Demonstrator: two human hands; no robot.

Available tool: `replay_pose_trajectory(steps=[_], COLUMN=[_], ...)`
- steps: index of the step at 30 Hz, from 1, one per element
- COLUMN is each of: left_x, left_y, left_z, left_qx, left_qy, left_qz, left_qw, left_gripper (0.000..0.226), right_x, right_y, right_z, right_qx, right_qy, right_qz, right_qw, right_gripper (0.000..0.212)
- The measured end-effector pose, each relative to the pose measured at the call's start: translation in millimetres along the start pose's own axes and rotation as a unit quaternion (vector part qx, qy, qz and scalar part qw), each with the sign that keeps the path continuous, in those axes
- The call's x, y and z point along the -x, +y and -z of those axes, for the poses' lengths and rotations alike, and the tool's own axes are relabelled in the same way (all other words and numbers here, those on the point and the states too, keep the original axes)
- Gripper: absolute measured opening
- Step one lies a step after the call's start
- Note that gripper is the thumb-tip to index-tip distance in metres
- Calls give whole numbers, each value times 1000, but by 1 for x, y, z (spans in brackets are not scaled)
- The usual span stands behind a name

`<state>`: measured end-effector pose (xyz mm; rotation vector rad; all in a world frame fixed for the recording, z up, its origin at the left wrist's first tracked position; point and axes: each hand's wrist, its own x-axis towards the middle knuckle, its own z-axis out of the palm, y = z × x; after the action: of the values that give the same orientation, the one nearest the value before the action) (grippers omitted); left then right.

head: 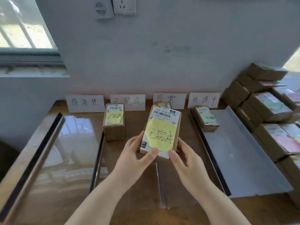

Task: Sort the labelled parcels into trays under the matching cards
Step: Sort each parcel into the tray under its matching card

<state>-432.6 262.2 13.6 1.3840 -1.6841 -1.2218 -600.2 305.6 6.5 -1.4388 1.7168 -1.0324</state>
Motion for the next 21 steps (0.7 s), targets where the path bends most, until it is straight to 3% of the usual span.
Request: replay_pose_trajectory(steps=[5,12,17,21], left_x=[21,34,40,37], left_y=[-31,-85,-109,-128], left_z=[32,69,77,76], left_qx=[-83,-125,-141,-156], left_qy=[4,-6,24,8], left_qz=[-18,35,74,104], left_qw=[996,992,987,982], left_gripper=[67,61,73,61], right_x=[19,21,15,7], right_y=[-12,-17,-20,-9], right_z=[-45,-100,-128,-141], right_qx=[7,29,61,97], right_qy=[-16,-117,-183,-213], right_qz=[-15,-34,-45,-51], right_qw=[1000,992,980,971], right_gripper=[49,50,58,64])
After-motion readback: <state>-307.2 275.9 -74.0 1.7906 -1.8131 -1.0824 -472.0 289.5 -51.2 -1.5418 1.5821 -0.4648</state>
